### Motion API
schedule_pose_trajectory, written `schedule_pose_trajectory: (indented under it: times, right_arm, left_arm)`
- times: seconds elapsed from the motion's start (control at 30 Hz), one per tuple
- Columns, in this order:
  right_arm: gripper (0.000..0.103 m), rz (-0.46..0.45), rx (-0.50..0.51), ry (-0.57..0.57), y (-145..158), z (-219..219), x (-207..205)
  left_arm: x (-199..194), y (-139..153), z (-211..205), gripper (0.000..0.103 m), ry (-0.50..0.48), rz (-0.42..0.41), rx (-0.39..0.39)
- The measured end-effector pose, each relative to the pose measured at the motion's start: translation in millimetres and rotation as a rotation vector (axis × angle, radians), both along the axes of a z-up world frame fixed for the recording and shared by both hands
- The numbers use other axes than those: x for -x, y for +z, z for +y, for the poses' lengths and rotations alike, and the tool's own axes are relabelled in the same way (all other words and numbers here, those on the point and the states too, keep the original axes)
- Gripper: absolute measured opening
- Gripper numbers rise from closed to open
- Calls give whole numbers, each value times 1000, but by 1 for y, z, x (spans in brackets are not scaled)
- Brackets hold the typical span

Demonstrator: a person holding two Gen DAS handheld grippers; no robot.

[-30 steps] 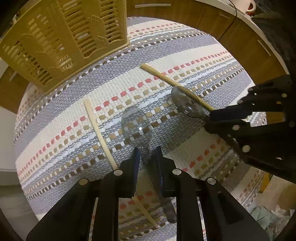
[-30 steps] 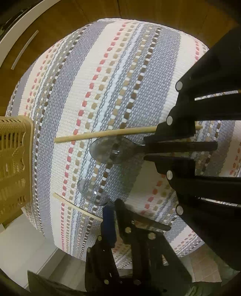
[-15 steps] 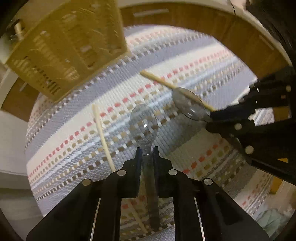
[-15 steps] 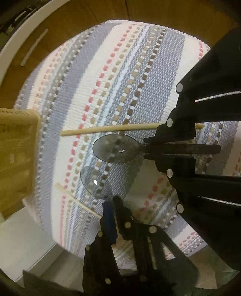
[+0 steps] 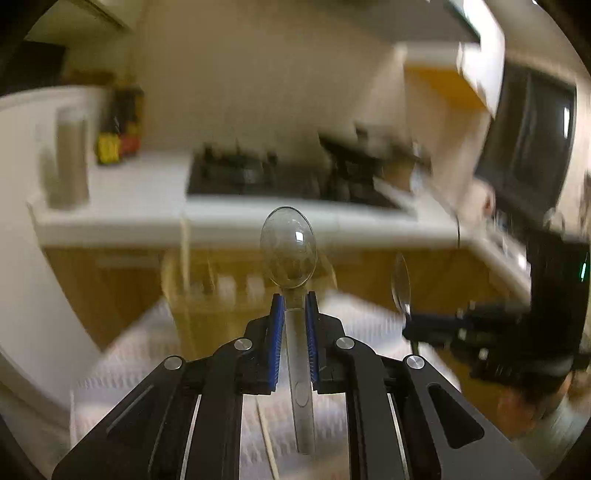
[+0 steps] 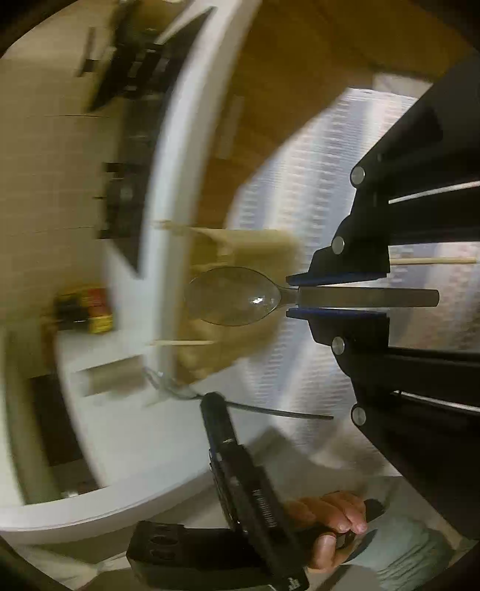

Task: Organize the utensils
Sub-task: 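Lower both metal spoons into the beige basket and open both tools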

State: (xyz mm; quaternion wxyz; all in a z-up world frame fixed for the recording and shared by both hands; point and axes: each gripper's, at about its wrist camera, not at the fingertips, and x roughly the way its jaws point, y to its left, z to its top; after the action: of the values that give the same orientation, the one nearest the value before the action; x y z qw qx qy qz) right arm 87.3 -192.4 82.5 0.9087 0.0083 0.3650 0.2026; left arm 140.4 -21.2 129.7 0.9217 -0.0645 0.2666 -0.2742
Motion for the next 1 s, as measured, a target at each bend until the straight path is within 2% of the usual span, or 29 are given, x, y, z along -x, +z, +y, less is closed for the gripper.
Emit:
schedule_pose_trajectory:
  times: [0.1,0.17,0.37,0.47,0.67,0.9,1.0]
  right_arm:
    - [10,-87,-36,-12,20,5,-20]
    - [10,-139,-54,-24,30,8,-34]
    - [10,-318,-39,-98,45,22,-70]
    - [10,-376,-28,-136,43,21,-84]
    - [10,-426,-51,-173,23,16,-110]
    - [10,-394,-56,-169,-11,14,-127]
    - [10,-425,-52,-173,-16,14,-124]
  left_arm:
    - [-9,30,6,10,66,-94,58]
    - [-22,39,6,10,97,-141,94]
    - [-48,40,-9,10,145,-257,115]
    - [-61,28,-20,10,165,-302,113]
    - [-74,-1,-25,10,174,-313,129]
    - [-84,-26,-27,10,162,-304,112]
    - [-87,-34,-28,10,143,-297,106]
